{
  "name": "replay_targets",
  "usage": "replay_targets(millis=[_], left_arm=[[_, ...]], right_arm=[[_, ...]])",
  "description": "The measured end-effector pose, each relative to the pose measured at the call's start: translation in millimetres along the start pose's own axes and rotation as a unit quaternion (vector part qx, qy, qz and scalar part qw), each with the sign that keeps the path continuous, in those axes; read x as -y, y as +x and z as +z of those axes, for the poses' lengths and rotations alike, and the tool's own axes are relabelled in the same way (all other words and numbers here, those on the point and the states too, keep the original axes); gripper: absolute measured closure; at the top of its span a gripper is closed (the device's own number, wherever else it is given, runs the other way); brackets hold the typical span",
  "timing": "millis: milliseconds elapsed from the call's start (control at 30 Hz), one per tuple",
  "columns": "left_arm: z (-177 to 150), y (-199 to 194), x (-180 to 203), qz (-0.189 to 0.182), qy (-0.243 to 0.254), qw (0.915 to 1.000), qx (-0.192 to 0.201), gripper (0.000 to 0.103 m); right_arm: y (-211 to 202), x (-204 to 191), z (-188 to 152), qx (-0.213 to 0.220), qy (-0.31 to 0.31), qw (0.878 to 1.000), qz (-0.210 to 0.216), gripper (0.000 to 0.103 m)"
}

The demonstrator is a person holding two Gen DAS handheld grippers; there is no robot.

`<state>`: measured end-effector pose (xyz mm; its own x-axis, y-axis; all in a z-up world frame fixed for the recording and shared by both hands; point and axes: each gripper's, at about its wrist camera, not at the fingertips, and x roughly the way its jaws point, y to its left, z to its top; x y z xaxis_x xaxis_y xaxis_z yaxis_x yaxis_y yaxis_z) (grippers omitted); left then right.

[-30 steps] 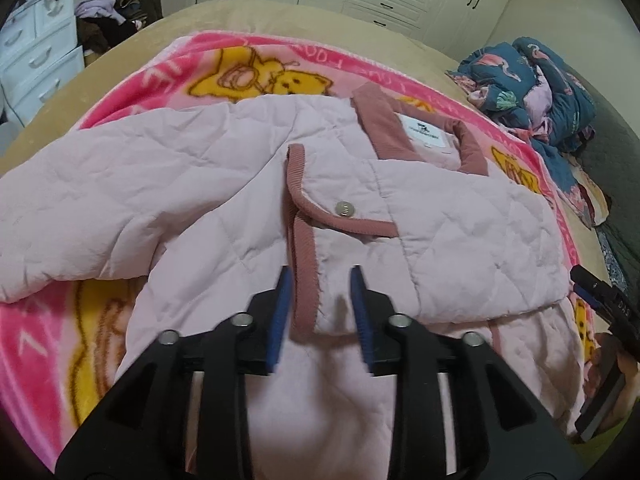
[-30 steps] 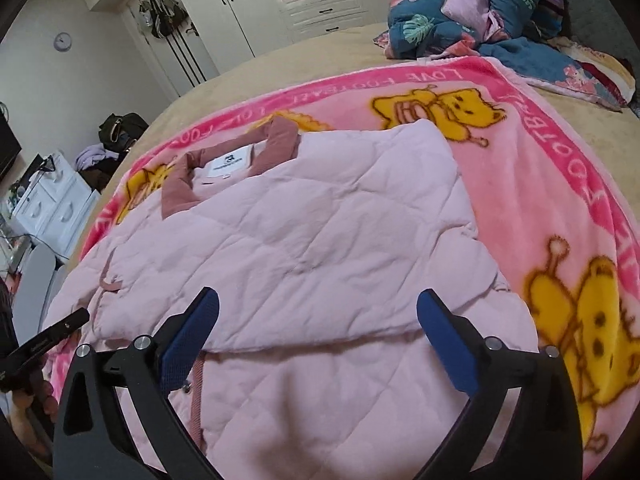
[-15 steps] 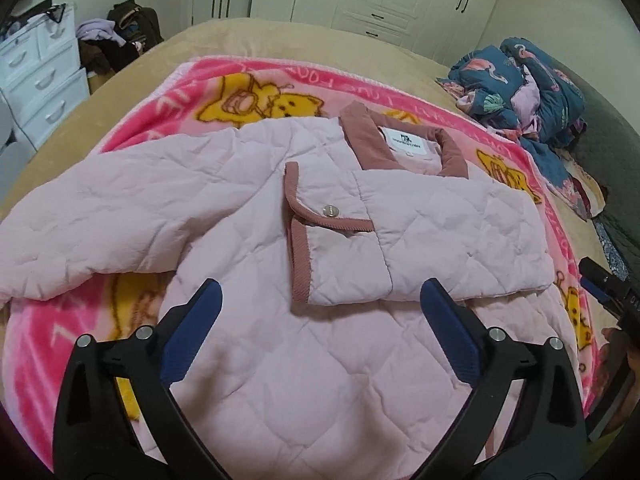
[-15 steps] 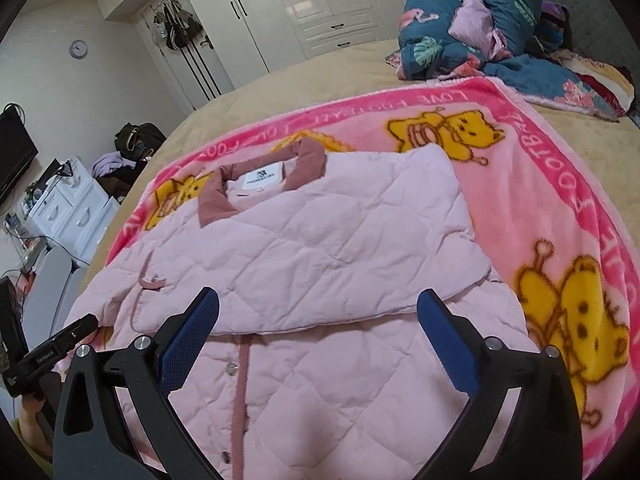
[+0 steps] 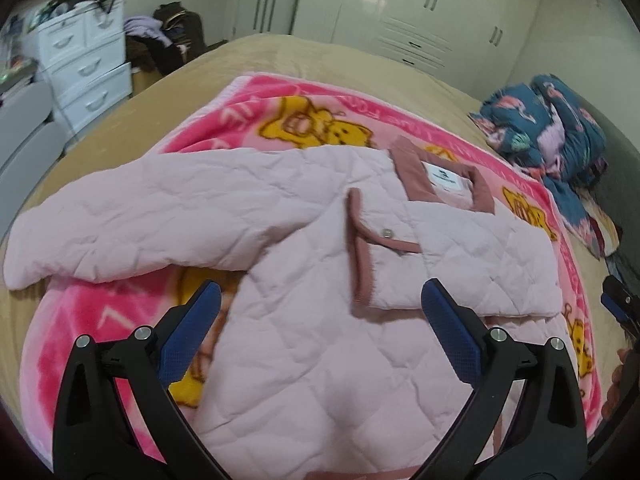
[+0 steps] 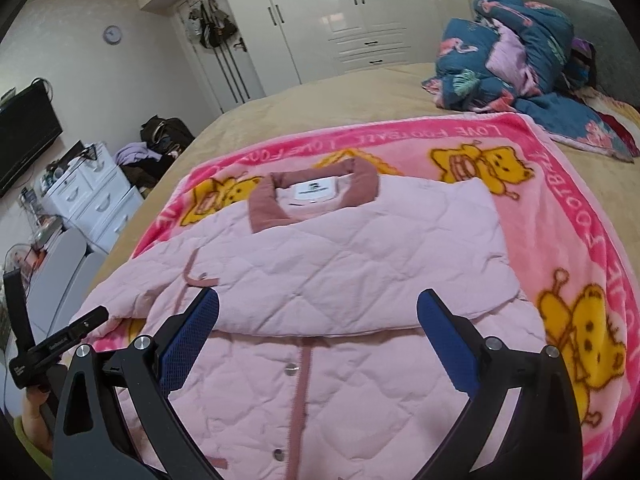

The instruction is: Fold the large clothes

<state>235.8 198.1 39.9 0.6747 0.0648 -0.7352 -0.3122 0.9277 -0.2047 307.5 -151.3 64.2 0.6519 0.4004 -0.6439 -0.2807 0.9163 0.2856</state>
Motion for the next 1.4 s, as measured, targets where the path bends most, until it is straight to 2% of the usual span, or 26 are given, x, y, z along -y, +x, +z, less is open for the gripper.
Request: replay_targets(millis=[133,300,733,1067,1267,1400], left_arm=[[-5,-3,-21,0.016,-0.015,0.9997,0.006,0.009],[-9,-7,-55,0.040,-0.057,0.9974,0.016,0.009],[-11,-10,-123,0.063,-0.135,0.9884,0.028,0.009],[-17,-8,-187,0.098,-0.215,0.9712,0.028,0.009],[-24,-2,-217,0.121,-0.248,0.9610,0.016,0.009],[-26,-3,-235,0.127,-0.275,0.9528,0.022,0.009]], right_arm=[[5,-26,0,-0.003,-0.022,1.000,0.008,0.004],[12,-57,-1,-0.009,-0.048,0.999,0.014,0.004],[43,-145,-6,-0.029,-0.109,0.992,0.054,0.004],[78,-218,-20,-0.058,-0.159,0.981,0.095,0.004],[95,-252,-30,-0.079,-0.180,0.974,0.115,0.004],[104,-270,-35,-0.090,-0.195,0.969,0.121,0.004]])
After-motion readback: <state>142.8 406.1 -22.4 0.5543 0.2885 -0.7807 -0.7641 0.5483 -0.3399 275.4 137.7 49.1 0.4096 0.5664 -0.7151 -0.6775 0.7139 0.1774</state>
